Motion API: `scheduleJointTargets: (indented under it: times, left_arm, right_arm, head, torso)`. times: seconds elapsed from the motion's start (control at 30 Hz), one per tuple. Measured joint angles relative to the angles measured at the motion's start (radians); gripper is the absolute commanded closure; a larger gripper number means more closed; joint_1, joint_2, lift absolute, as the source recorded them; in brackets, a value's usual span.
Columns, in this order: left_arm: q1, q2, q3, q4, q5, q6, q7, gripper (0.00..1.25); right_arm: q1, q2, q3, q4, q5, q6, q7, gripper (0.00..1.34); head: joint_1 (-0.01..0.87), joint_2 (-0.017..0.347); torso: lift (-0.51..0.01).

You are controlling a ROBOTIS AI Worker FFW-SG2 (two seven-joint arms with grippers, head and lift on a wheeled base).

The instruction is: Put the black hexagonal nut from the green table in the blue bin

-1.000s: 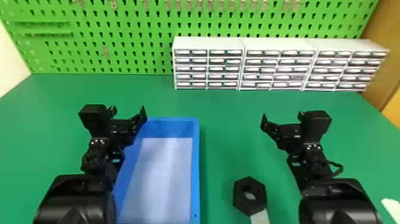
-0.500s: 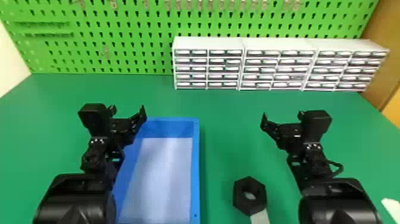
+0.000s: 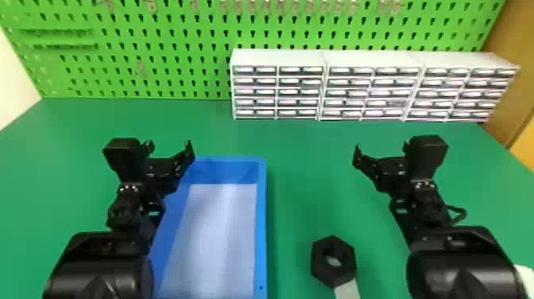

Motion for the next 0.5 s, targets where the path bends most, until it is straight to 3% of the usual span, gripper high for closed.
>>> scheduleJointTargets:
  times: [0.23,0.5]
  left_arm:
    - [0.0,0.0,0.002,0.0,0.0,0.0,0.0,0.36]
    - [0.001,0.001,0.004,0.0,-0.001,0.0,0.0,0.36]
  right_arm:
    - [-0.024,-0.027,0.002,-0.103,0.014,0.212,0.018,0.11]
    - [-0.101,-0.065,0.032,-0.24,0.042,0.65,0.102,0.11]
  head:
    - [0.686,0.051]
    - [0.686,0.051]
  torso:
    - [-0.096]
    - [-0.096]
